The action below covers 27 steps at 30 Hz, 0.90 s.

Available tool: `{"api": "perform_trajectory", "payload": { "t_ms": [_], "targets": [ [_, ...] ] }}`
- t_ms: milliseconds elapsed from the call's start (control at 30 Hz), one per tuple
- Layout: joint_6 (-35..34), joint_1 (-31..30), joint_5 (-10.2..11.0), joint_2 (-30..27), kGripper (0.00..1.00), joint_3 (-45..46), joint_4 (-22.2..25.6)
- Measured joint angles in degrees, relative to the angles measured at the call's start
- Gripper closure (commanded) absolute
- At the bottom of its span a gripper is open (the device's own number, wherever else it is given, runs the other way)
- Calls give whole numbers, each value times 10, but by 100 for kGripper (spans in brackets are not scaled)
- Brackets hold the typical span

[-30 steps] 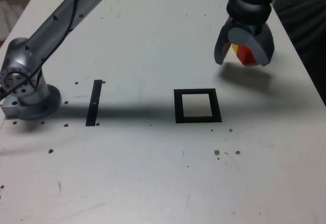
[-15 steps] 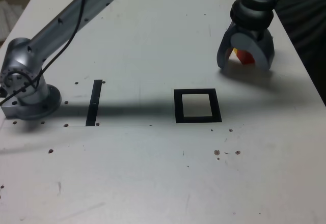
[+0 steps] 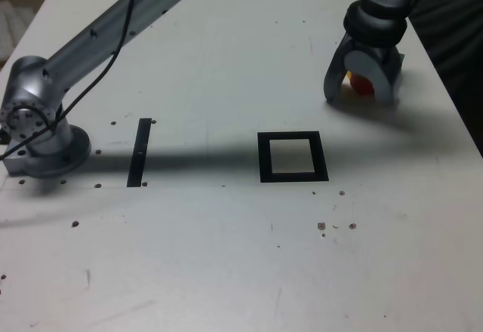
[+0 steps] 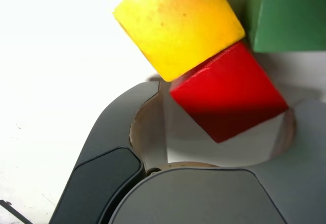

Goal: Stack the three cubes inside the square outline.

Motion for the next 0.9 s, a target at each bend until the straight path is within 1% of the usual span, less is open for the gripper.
{"api": "perform_trajectory", "payload": {
  "t_ms": [67,100,133,200,633,900],
  "targets": [
    [-1,0,3,1,52,0,0],
    [-1,1,3,1,55,0,0],
    [-1,1,4,1,61,0,-1],
    [0,1,5,1,65,-1,-4],
    [1,1,2,0,67,0,-1],
    [-3,-2,2,-23,67,26,1]
  ]
}}
